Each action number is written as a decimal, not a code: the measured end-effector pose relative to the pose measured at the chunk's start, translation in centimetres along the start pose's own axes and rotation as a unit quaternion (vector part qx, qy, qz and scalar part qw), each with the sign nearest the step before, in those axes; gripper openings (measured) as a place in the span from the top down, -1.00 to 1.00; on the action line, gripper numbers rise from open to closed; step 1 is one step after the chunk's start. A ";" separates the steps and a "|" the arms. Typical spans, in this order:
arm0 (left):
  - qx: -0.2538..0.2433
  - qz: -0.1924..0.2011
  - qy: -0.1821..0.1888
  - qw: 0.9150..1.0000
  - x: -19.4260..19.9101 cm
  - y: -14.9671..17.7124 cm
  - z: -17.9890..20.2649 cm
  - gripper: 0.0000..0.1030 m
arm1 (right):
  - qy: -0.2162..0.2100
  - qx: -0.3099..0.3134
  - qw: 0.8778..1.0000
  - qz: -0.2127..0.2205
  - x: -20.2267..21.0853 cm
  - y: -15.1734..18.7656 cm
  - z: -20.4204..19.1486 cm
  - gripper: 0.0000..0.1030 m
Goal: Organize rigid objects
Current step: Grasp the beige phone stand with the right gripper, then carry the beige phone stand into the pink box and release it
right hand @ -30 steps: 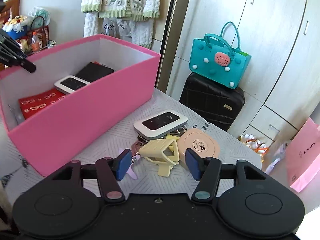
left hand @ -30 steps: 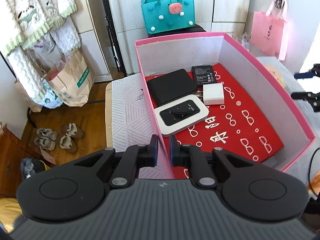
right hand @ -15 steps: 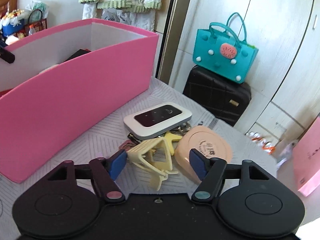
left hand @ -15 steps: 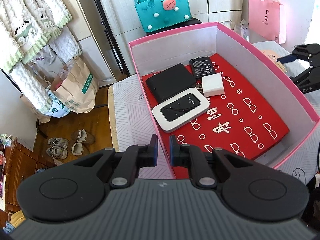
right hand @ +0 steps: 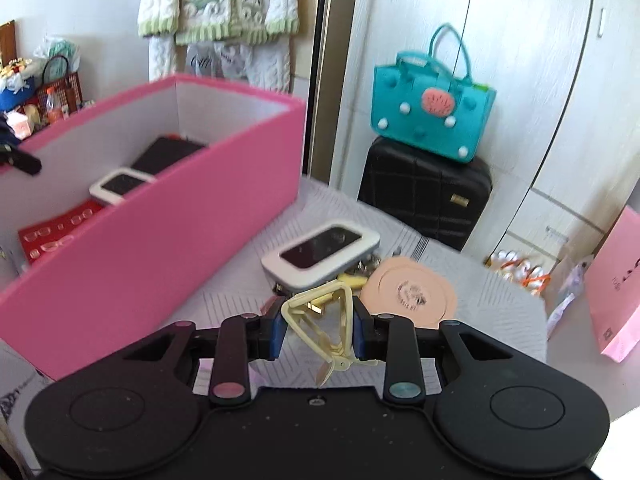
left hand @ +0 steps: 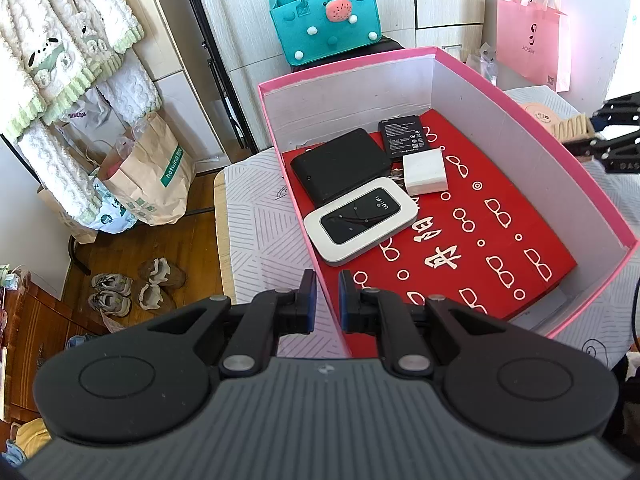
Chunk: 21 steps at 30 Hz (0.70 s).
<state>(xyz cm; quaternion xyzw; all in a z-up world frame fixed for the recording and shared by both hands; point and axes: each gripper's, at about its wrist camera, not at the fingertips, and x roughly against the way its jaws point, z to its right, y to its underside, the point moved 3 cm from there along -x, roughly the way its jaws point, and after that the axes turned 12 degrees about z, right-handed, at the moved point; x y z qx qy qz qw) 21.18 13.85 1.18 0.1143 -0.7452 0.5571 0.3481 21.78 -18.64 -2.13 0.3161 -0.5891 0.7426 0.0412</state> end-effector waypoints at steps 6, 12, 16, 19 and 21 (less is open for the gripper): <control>0.002 -0.001 0.003 1.000 0.0 0.0 -0.2 0.79 | -0.042 -0.024 0.997 0.052 2.8 -2.9 -1.8 0.30; -0.003 0.003 0.004 1.000 0.1 0.2 0.1 0.79 | -0.101 -0.037 0.991 0.075 3.6 -6.4 -4.6 0.30; 0.004 0.004 0.012 1.000 0.2 0.3 -0.3 0.78 | -0.131 -0.024 0.988 0.076 3.0 -7.9 -7.0 0.30; 0.001 0.009 0.015 1.000 0.2 0.4 -0.3 0.78 | -0.151 -0.014 0.987 0.048 1.6 -8.1 -8.9 0.30; 0.002 0.011 0.018 1.000 0.2 0.5 -0.4 0.78 | -0.153 0.007 0.987 0.039 0.9 -7.9 -10.3 0.30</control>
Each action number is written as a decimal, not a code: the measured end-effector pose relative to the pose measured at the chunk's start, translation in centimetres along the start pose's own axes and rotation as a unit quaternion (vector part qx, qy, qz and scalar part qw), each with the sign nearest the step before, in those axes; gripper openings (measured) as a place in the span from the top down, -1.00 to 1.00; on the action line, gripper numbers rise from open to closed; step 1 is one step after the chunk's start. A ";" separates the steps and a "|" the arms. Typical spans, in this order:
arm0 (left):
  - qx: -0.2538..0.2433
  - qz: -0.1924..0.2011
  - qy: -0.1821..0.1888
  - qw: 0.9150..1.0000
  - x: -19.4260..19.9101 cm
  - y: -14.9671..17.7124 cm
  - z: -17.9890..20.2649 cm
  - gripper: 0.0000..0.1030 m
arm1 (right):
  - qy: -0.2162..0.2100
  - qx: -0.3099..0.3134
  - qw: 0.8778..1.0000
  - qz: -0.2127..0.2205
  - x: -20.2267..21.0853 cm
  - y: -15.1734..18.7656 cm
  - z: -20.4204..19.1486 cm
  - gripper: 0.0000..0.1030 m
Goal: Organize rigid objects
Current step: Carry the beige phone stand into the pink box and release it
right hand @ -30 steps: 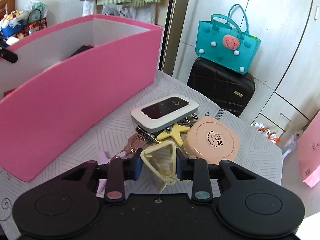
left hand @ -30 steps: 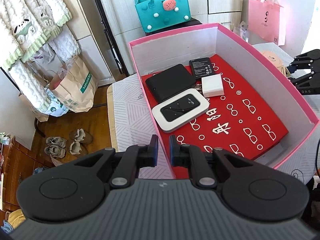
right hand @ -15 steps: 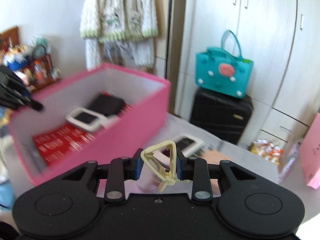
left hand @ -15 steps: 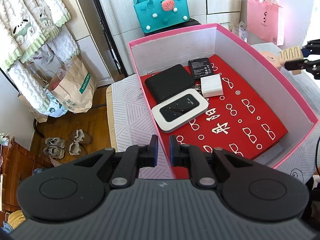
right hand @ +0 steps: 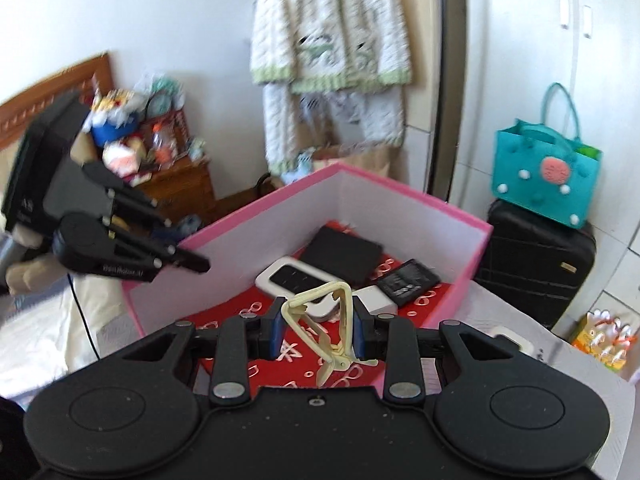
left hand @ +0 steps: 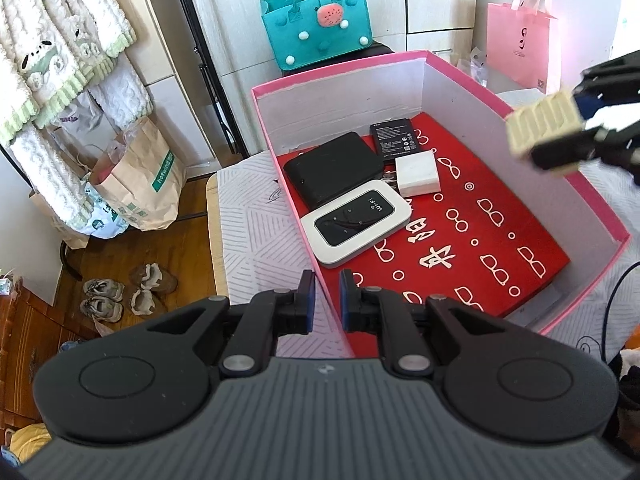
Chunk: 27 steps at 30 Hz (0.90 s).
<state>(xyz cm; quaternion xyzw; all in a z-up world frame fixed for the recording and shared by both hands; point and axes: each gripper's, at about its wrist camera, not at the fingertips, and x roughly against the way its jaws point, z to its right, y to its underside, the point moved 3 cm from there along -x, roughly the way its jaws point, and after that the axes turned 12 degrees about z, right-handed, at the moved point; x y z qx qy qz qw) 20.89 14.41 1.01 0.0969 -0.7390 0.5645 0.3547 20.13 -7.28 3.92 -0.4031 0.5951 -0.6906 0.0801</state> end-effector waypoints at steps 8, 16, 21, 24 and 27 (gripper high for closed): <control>0.000 0.014 -0.002 1.000 0.3 0.2 0.2 0.78 | -0.010 0.048 0.998 -0.049 -3.8 1.3 -2.0 0.30; 0.013 0.019 0.006 1.000 0.3 0.4 -0.3 0.77 | 0.028 0.129 0.986 -0.098 -7.5 1.8 -1.8 0.30; 0.018 0.021 0.011 1.000 0.4 0.4 -0.4 0.76 | 0.069 0.187 0.975 -0.103 -8.4 2.5 -1.3 0.29; 0.018 0.020 0.011 1.000 0.3 0.4 -0.4 0.76 | 0.073 0.199 0.972 -0.105 -8.2 2.6 -1.5 0.30; 0.021 0.022 0.011 0.999 0.4 0.5 -0.4 0.76 | 0.051 0.192 0.974 -0.112 -7.7 2.5 -1.8 0.24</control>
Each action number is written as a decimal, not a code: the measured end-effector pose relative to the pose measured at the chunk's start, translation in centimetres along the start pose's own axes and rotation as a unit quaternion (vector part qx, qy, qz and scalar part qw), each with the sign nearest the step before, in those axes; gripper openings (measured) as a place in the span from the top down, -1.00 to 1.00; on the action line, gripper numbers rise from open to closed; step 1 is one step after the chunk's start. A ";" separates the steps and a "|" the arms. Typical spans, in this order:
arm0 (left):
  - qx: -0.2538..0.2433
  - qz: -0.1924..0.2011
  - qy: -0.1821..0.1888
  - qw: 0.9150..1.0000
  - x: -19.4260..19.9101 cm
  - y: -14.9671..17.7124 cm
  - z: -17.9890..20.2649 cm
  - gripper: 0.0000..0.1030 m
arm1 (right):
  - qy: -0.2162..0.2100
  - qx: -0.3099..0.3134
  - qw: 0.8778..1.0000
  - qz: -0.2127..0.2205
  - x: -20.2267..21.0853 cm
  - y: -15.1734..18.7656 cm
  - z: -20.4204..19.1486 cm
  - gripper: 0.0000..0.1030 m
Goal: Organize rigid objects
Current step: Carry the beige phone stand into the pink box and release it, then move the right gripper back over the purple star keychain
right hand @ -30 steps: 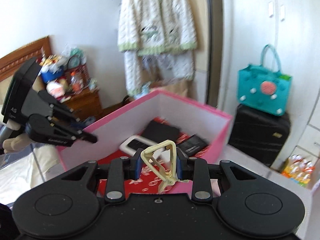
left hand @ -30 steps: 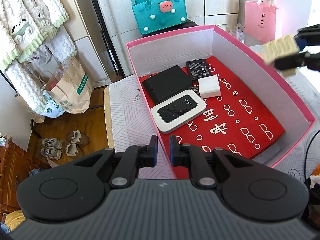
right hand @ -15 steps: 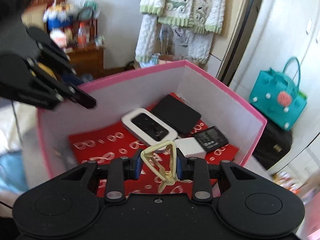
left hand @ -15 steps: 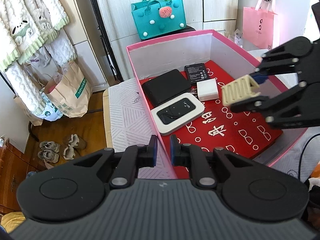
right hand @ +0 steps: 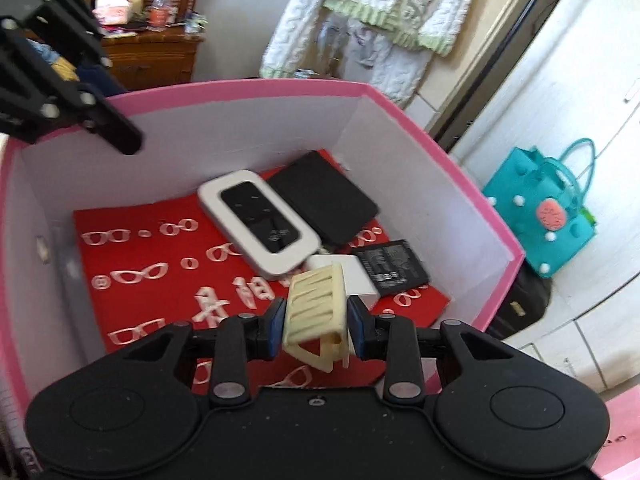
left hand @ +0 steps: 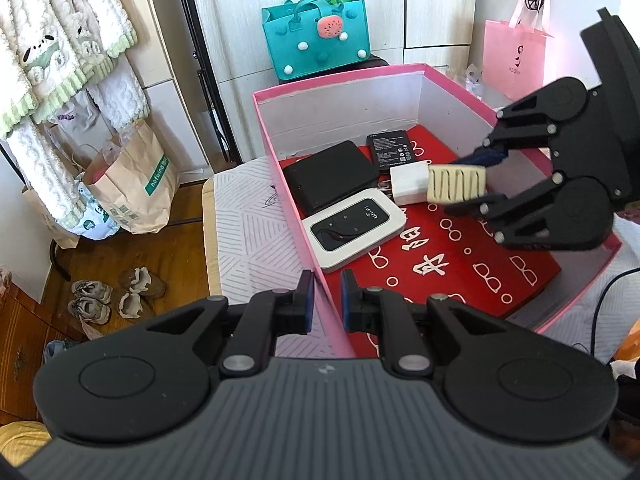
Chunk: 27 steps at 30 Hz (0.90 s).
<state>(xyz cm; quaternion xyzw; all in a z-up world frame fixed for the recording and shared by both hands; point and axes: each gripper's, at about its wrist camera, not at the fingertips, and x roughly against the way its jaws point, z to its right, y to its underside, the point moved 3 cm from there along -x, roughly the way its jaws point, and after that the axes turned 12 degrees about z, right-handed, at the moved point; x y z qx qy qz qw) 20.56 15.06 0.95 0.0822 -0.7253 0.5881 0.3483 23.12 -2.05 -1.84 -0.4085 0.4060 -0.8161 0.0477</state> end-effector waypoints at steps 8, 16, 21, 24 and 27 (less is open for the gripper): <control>0.008 0.002 0.000 1.000 0.0 0.0 -0.1 0.76 | -0.016 -0.028 0.999 0.015 1.5 0.4 0.0 0.16; 0.011 0.001 0.000 1.000 0.1 0.0 -0.2 0.76 | 0.028 0.010 0.999 0.038 2.6 1.0 0.1 0.70; 0.016 0.000 0.000 1.000 0.1 0.0 -0.4 0.76 | 0.000 -0.087 0.993 0.080 5.5 1.1 2.4 0.60; 0.019 -0.001 0.000 1.000 0.0 0.0 -0.4 0.76 | -0.003 -0.143 0.981 0.130 8.7 1.7 3.9 0.40; 0.027 0.000 0.004 1.000 0.0 0.0 -0.6 0.76 | 0.022 -0.191 0.968 0.162 11.3 2.9 5.6 0.24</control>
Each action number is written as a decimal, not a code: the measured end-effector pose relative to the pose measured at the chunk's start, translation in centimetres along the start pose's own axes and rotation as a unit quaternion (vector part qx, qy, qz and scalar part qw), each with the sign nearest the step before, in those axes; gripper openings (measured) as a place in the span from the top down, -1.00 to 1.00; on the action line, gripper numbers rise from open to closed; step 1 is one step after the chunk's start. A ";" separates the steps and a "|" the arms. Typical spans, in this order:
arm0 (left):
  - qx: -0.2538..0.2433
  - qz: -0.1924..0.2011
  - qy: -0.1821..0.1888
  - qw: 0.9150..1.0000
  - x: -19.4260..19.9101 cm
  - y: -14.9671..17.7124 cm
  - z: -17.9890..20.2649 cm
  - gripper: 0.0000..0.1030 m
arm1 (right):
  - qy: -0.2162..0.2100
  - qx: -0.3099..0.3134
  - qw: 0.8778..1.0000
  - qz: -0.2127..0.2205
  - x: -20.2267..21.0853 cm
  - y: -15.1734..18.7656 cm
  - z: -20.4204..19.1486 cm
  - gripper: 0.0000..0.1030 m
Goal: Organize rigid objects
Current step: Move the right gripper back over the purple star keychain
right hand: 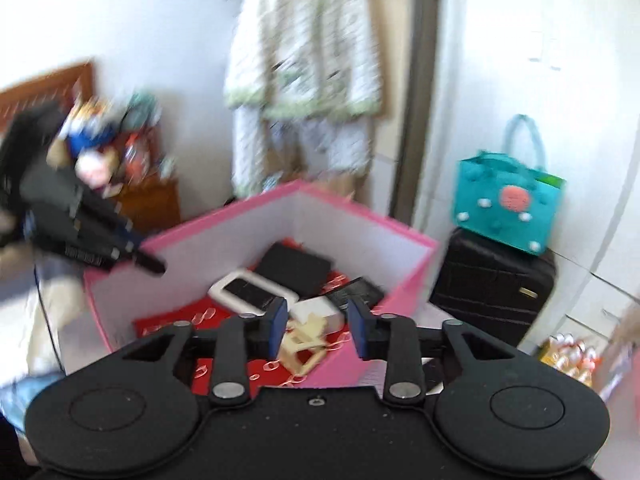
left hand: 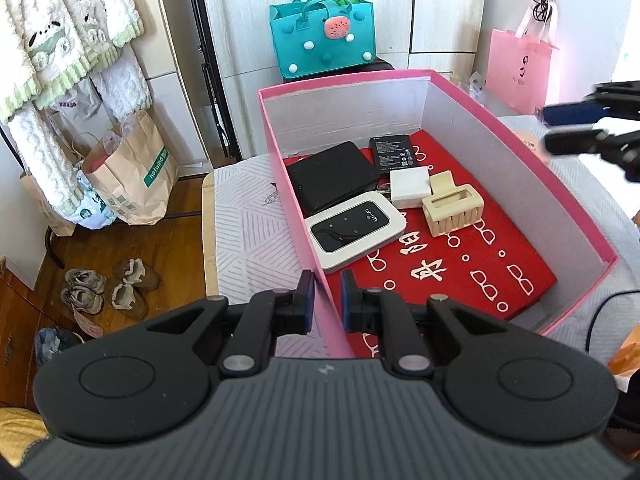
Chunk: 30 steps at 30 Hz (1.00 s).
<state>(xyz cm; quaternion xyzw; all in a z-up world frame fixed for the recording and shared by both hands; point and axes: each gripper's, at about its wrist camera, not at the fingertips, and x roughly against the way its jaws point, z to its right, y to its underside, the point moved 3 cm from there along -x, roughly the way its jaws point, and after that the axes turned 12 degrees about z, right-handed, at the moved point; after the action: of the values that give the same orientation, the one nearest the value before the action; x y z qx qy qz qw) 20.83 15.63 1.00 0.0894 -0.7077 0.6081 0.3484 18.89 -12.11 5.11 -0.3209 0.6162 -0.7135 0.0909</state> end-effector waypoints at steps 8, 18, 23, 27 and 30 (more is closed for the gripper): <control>-0.009 0.006 -0.013 1.000 0.0 0.2 0.5 0.76 | 0.058 -0.014 0.998 0.032 4.5 2.6 3.0 -0.30; -0.016 0.013 -0.030 0.999 0.0 0.4 1.1 0.76 | 0.036 -0.056 0.998 -0.022 2.8 9.8 2.1 -0.29; -0.014 0.015 -0.029 0.999 0.1 0.5 1.0 0.76 | 0.058 -0.033 0.997 -0.036 1.2 12.0 1.9 -0.27; -0.014 0.015 -0.025 0.999 0.0 0.4 0.9 0.76 | 0.067 0.007 0.996 -0.054 -0.4 12.4 1.7 -0.18; -0.009 0.013 -0.022 1.000 0.0 0.3 0.7 0.76 | 0.060 0.007 0.996 -0.066 -1.2 12.4 1.8 -0.18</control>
<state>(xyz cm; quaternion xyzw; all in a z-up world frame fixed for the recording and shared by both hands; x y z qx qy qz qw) 20.37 15.07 0.74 0.0903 -0.7218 0.6038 0.3259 17.58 -15.71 -6.89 -0.3167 0.5929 -0.7403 0.0089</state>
